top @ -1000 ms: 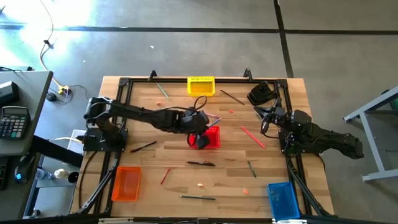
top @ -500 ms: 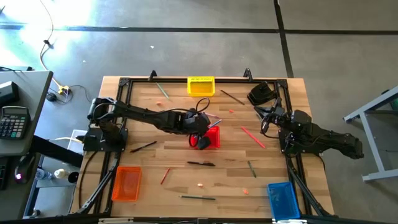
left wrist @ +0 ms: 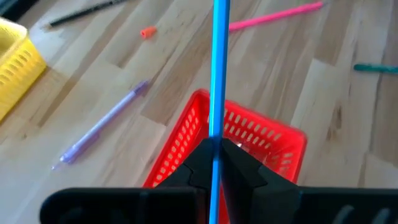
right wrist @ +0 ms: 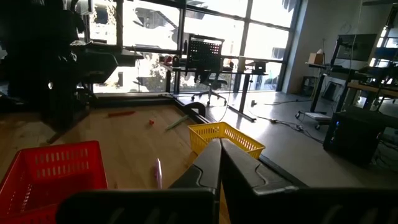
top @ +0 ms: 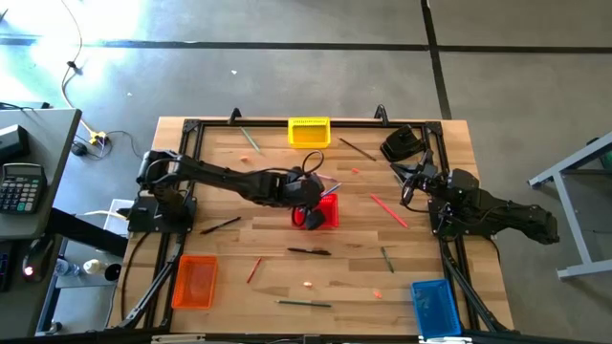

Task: Sort crayons/erasers/pens/pencils in bins
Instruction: Put the blue pencil into the red bin

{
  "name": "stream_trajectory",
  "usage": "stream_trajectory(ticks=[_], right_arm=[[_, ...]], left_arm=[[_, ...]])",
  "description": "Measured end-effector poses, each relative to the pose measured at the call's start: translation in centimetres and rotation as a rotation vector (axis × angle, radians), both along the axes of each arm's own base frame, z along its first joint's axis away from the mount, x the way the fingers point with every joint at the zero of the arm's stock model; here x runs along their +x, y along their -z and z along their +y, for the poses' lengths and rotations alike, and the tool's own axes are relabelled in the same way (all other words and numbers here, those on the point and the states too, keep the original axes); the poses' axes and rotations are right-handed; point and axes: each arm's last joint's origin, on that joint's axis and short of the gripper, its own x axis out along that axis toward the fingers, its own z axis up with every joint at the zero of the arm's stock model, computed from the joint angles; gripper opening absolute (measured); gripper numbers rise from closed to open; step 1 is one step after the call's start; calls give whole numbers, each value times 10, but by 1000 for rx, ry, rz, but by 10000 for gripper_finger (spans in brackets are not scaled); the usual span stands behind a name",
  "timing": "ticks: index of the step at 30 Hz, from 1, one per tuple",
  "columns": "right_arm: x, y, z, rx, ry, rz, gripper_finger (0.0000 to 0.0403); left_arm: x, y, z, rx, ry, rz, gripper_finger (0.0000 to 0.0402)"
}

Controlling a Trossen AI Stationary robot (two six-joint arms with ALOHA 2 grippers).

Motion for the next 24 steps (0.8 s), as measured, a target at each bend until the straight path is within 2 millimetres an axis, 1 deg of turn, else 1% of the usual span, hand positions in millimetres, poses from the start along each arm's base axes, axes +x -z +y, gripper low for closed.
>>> stream_trajectory(ticks=[2, 5, 7, 24], right_arm=[[0, 0, 0, 0, -1, 0, 0], [0, 0, 0, 0, 0, 1, 0], [0, 0, 0, 0, -1, 1, 0], [0, 1, 0, 2, 0, 7, 0]], left_arm=[[4, 4, 0, 2, 1, -7, 14], [4, 9, -1, 2, 4, 16, 14], [7, 9, -2, 4, 7, -2, 14], [7, 12, -8, 6, 19, 10, 14]])
